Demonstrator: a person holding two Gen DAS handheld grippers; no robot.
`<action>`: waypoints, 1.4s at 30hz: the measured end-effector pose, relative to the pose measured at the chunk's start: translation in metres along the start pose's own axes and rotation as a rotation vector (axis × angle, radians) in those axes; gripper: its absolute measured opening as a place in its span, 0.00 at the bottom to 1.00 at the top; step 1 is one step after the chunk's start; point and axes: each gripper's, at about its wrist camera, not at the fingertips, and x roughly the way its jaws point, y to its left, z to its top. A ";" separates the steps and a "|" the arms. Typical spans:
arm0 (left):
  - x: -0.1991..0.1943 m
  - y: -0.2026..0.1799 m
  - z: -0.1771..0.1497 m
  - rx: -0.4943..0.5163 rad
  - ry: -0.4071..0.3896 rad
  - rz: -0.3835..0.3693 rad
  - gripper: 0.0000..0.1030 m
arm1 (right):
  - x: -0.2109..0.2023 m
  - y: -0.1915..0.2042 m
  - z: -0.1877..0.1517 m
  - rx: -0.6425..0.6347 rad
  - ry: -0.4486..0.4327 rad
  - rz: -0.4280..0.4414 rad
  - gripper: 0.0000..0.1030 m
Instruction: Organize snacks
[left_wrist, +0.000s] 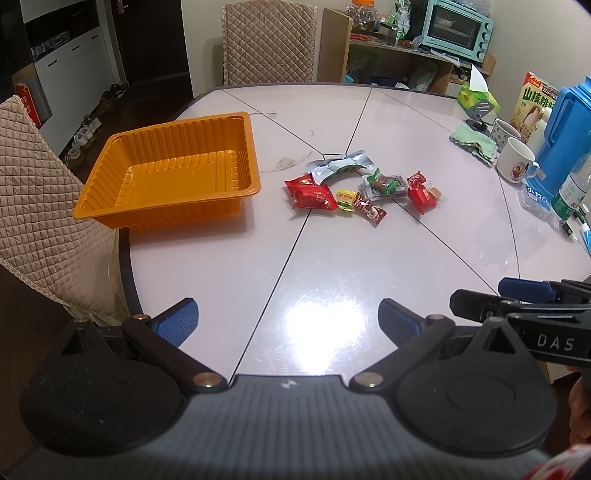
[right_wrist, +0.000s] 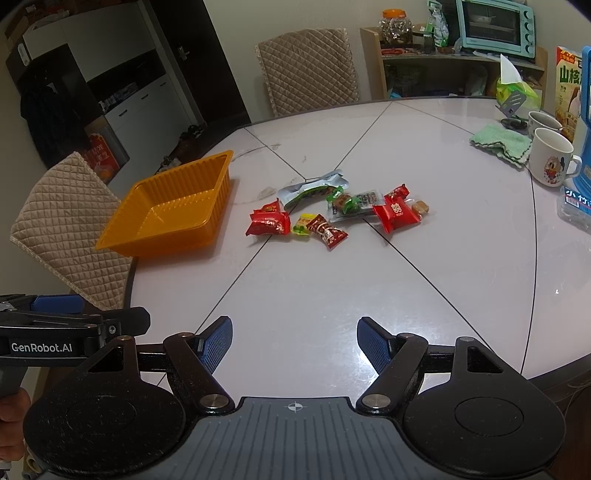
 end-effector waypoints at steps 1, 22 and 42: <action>0.000 0.000 0.000 0.001 0.000 0.000 1.00 | 0.000 0.000 0.000 0.000 0.000 0.000 0.72; 0.001 0.000 0.001 0.000 0.000 -0.001 1.00 | 0.002 0.001 0.001 -0.001 0.001 -0.001 0.72; 0.002 0.001 0.002 0.000 0.006 -0.003 1.00 | 0.003 0.002 0.001 0.000 0.004 -0.002 0.72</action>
